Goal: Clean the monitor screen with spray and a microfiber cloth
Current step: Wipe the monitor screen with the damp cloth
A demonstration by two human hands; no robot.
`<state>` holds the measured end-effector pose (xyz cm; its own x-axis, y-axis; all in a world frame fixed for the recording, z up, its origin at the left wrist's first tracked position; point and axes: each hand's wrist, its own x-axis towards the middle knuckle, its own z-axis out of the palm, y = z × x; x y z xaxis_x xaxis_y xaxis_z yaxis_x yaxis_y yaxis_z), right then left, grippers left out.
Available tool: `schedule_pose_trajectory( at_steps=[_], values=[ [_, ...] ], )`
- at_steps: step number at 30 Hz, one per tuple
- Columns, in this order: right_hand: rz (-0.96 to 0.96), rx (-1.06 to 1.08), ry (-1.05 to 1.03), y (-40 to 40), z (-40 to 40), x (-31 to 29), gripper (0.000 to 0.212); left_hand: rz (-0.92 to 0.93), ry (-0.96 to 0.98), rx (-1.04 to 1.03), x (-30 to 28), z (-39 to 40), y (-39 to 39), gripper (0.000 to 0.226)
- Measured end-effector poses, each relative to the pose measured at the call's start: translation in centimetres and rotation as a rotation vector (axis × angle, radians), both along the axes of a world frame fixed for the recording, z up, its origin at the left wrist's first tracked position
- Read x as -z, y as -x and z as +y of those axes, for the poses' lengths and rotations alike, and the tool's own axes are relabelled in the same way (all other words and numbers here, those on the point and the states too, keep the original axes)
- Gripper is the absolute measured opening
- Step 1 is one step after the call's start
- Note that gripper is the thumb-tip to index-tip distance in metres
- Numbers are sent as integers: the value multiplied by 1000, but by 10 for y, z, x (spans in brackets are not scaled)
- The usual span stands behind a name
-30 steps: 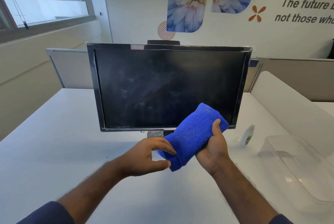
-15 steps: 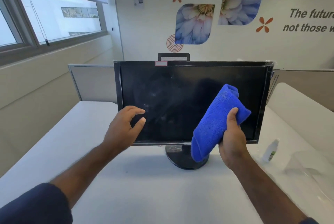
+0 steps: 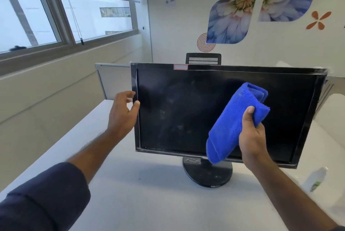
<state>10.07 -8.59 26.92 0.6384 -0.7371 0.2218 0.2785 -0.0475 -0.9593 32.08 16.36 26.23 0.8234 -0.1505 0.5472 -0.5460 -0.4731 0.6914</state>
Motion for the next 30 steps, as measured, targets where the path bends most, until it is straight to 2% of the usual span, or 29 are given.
schedule_pose_trajectory(
  at_steps=[6,9,12,15,18,21,23,26,30],
  values=[
    [-18,13,126,-26,4,6,29,103,154,4,-4,-6,-17,37],
    [-10,72,242,-46,10,5,46,167,263,80,-18,-14,-32,45],
    [1,95,396,-63,16,1,60,223,341,164,-33,-20,-45,44],
    [11,168,545,-82,22,-8,59,209,347,244,-49,-25,-60,37],
    [61,282,768,-102,32,-15,59,298,415,354,-59,-30,-71,44],
    [137,313,981,-120,41,-15,49,384,490,326,-60,-35,-79,42],
    [223,353,1112,-131,42,-8,49,324,470,253,-60,-37,-83,43],
    [360,428,1262,-143,42,2,54,52,282,167,-54,-33,-85,31],
    [405,464,1365,-153,47,10,71,-347,-17,106,-47,-22,-98,51]
  ],
)
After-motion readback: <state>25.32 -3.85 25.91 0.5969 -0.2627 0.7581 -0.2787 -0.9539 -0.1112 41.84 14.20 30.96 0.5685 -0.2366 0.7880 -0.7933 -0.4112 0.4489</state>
